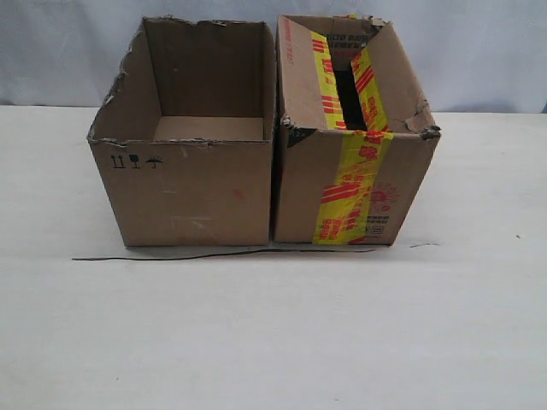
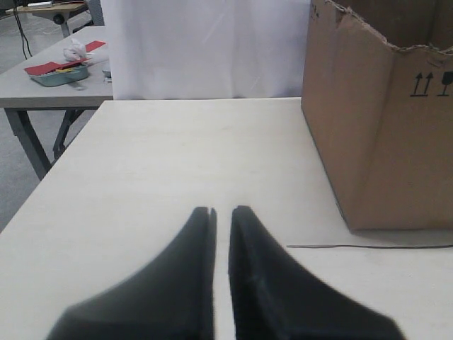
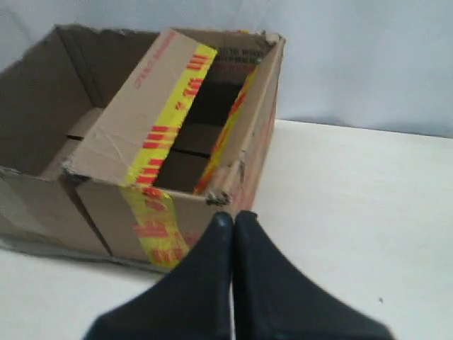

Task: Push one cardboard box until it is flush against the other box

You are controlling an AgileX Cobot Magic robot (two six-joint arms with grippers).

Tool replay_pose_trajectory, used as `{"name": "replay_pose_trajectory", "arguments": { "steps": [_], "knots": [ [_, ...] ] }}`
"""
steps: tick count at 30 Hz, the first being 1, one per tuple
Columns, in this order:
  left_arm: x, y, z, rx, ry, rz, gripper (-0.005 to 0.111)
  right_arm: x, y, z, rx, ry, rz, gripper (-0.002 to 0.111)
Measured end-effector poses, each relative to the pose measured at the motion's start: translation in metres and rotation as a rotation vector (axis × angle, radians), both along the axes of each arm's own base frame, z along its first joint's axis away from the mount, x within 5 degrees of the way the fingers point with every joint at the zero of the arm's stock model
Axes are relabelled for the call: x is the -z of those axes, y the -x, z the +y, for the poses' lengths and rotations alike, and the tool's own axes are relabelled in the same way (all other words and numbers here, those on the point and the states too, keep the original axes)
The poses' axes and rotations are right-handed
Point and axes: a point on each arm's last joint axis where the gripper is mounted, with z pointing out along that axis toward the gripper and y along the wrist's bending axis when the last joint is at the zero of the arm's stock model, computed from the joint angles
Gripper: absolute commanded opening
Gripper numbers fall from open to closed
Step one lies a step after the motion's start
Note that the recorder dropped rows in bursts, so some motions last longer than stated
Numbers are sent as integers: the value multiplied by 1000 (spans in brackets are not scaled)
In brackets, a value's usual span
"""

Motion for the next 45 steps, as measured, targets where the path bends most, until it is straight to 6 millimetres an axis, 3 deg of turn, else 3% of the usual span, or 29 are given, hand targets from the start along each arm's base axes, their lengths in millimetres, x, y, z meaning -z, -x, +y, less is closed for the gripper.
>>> {"name": "replay_pose_trajectory", "arguments": {
  "steps": [6, 10, 14, 16, 33, 45],
  "knots": [
    [0, 0, 0, 0, 0, 0, 0, 25, 42, -7, 57, 104, -15, 0],
    [0, 0, 0, 0, 0, 0, 0, 64, 69, -13, 54, 89, -67, 0],
    [0, 0, 0, 0, 0, 0, 0, 103, 76, -13, 49, 21, -175, 0],
    [0, 0, 0, 0, 0, 0, 0, 109, 78, -14, 42, 23, -240, 0],
    [0, 0, 0, 0, 0, 0, 0, 120, 85, -16, 30, 21, -253, 0],
    [0, 0, 0, 0, 0, 0, 0, 143, 99, -30, 220, 28, -298, 0]
  ]
}}
